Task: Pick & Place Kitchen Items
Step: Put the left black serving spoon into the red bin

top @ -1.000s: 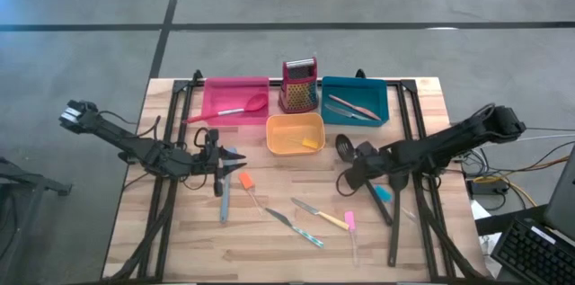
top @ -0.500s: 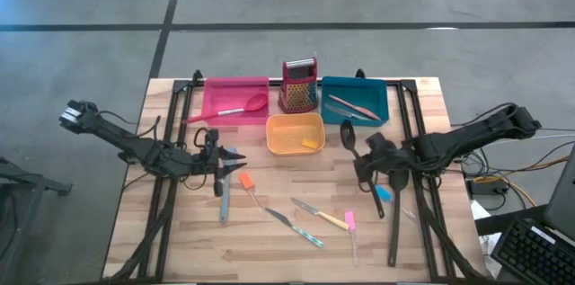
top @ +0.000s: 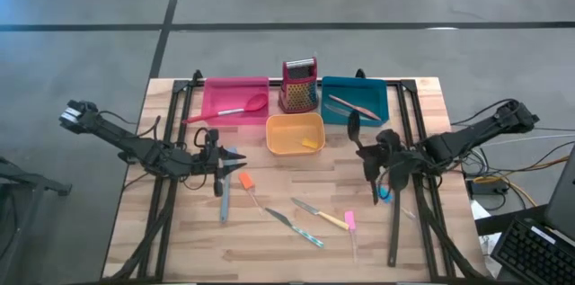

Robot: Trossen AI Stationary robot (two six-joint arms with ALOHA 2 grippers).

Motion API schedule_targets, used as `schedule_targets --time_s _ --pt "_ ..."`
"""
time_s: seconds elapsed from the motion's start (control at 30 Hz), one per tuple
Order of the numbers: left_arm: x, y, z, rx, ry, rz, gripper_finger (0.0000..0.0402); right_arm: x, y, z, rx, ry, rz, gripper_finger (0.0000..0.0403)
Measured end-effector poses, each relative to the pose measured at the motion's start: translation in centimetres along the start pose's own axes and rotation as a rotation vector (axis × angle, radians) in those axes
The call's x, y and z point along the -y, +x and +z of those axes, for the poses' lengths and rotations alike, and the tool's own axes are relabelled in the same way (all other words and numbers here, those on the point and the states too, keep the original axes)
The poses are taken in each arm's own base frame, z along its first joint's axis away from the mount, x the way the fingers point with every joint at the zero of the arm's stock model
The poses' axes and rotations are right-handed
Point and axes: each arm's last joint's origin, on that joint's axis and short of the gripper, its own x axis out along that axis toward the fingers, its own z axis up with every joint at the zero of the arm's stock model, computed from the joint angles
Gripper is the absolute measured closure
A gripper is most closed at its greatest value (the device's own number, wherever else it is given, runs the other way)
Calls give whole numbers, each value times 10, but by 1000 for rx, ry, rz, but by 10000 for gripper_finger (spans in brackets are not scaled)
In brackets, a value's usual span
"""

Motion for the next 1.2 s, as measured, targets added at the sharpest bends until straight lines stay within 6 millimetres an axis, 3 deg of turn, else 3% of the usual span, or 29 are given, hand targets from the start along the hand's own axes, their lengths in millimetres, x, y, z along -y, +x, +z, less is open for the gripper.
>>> schedule_targets --time_s 0.4,0.87,1.2 --pt "0 0 0 0 -7 0 312 -31 -19 10 389 -206 63 344" --pt "10 15 -3 7 -1 0 312 -79 3 -2 534 -443 103 344" --pt "23 32 9 189 104 -21 312 -105 -6 -5 662 -540 368 344"
